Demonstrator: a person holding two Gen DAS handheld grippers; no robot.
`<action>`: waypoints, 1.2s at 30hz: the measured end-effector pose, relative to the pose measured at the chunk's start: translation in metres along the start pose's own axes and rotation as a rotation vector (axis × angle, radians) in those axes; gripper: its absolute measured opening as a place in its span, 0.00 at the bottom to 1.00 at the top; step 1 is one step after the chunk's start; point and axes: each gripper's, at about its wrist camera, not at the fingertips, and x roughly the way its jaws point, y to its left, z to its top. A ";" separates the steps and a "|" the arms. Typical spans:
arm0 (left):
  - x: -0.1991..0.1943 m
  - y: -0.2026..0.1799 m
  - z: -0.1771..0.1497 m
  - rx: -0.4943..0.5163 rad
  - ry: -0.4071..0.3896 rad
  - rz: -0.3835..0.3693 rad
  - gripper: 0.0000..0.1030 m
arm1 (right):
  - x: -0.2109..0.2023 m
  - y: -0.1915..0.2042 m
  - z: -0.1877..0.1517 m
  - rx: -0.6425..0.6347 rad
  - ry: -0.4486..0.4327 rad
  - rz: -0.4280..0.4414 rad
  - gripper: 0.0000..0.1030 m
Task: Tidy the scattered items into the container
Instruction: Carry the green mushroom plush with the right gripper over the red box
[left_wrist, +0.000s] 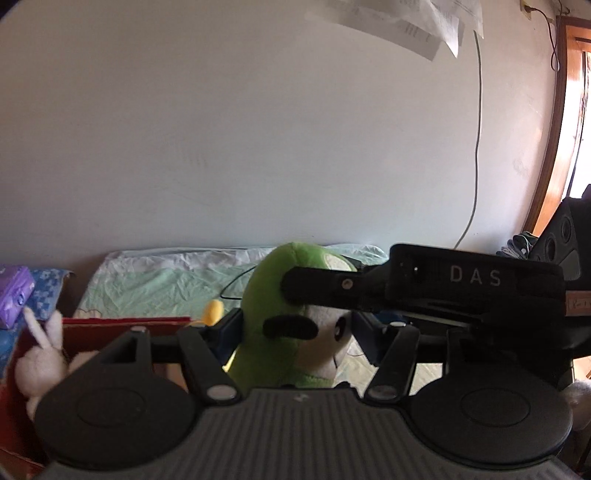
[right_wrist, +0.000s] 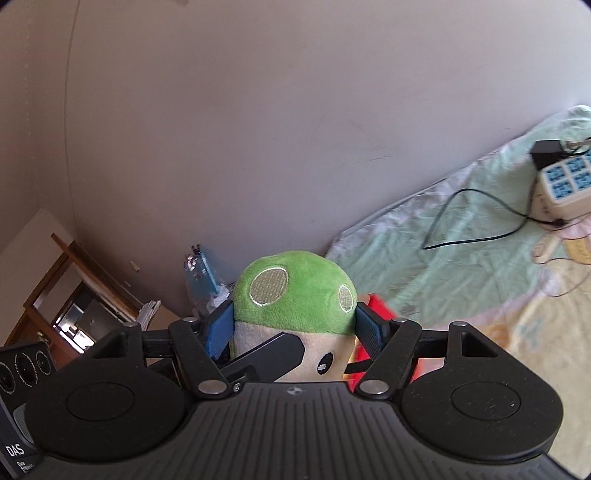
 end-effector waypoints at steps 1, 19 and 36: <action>-0.006 0.011 -0.001 -0.001 0.004 0.009 0.63 | 0.008 0.009 -0.004 -0.009 0.004 0.008 0.69; -0.035 0.179 -0.051 -0.015 0.088 0.126 0.64 | 0.144 0.120 -0.103 -0.465 -0.021 -0.002 0.69; -0.026 0.203 -0.087 0.011 0.212 0.041 0.64 | 0.173 0.144 -0.124 -0.620 0.135 -0.115 0.69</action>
